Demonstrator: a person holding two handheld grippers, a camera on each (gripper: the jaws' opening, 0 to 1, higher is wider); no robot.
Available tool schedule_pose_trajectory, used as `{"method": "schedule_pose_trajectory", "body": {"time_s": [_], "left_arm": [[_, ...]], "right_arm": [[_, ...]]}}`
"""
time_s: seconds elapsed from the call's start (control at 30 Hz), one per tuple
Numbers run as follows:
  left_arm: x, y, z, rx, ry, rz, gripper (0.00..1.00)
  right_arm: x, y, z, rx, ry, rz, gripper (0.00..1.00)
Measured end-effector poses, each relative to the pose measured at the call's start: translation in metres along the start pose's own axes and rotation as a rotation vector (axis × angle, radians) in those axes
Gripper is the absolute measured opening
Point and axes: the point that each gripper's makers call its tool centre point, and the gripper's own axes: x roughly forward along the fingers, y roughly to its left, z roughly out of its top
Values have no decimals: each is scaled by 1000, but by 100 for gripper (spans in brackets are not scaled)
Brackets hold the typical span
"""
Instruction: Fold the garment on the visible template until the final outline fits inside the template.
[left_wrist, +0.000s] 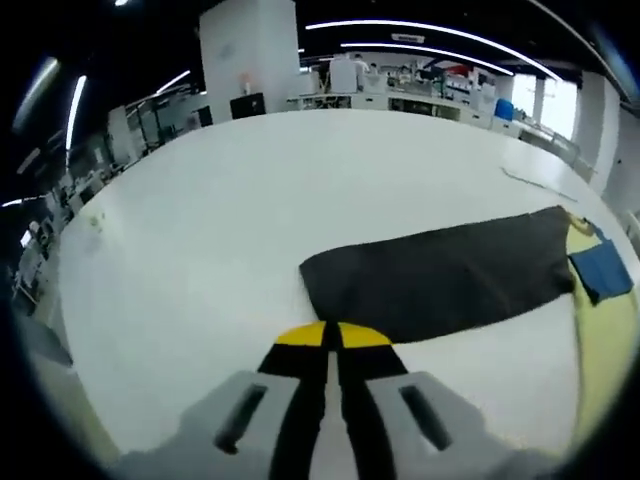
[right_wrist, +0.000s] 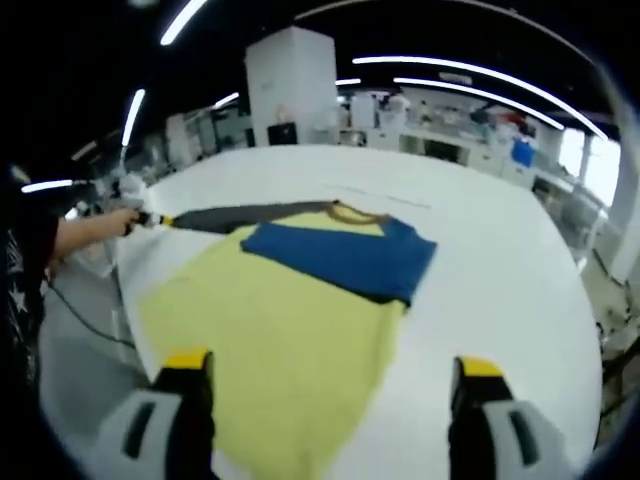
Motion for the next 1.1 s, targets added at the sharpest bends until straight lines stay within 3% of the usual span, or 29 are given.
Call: {"method": "schedule_pose_trajectory", "body": {"time_s": [0.47,1.1], "left_arm": [[6,2,-1,22,39,-18,0],[-4,-5,30,63,-6,-47,0]], "right_arm": [[-5,2,1,6,-8,-11,99],[-7,14,0,-38,-16,39,99]]}}
